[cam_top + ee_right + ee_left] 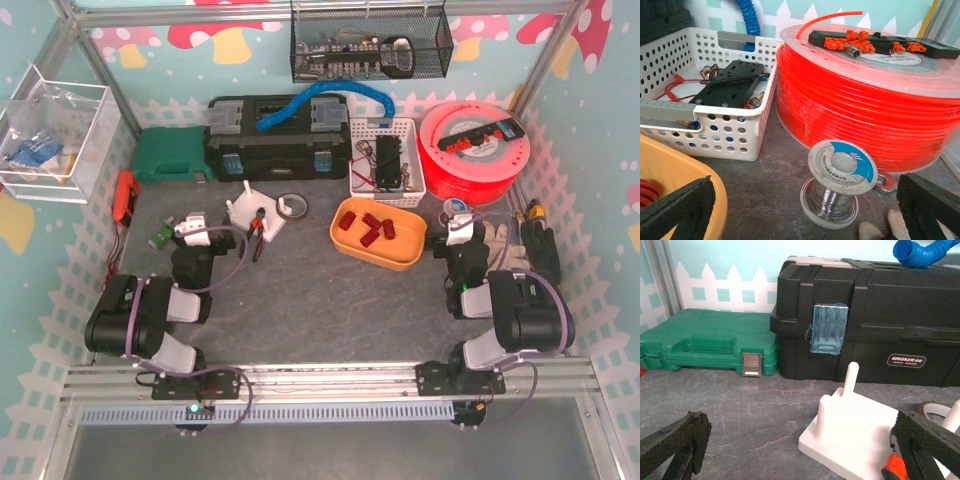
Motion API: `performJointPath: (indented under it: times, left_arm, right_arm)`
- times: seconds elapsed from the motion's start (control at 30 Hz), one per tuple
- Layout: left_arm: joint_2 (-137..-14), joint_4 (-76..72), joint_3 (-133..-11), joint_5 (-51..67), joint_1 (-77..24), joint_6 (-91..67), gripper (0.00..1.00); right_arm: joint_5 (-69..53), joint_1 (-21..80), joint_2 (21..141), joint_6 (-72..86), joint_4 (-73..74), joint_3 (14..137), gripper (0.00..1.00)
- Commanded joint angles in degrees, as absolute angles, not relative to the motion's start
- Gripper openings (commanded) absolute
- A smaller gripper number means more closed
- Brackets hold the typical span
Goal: Install the large spring
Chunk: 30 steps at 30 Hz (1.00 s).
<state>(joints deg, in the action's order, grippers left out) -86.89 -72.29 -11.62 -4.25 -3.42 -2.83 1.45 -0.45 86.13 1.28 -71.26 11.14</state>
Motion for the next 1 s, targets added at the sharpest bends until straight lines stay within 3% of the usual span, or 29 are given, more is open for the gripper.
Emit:
performJointPath:
  times: [0.0,0.27,0.5,0.8,0.97]
  left_arm:
    - [-87.5,-74.1,-12.6,-4.1,-3.6,-3.9,0.99]
    - [-87.4,-74.1,-12.6,-4.1,-3.6,-4.0,0.99]
    - [-84.3,-73.6,-11.4,-7.6,-4.0,-4.7,0.99]
    - [-64.7,-20.1,-31.1,-10.3,-4.2,-19.3,0.99]
    - [-63.6,-4.8,-39.5,-10.1,-4.2,-29.9,0.99]
  right_arm:
    - [1.2,-0.8,86.7,0.6,-73.7,12.2,0.99]
    - [2.6,-0.8,84.9,1.3,-73.0,12.0,0.99]
    - [2.1,-0.8,73.4,1.8,-63.9,11.9,0.99]
    - [-2.4,-0.9,56.2,10.0,-29.0,27.2,0.99]
    - [1.4,-0.9,53.4,21.2,-7.4,39.6,0.99]
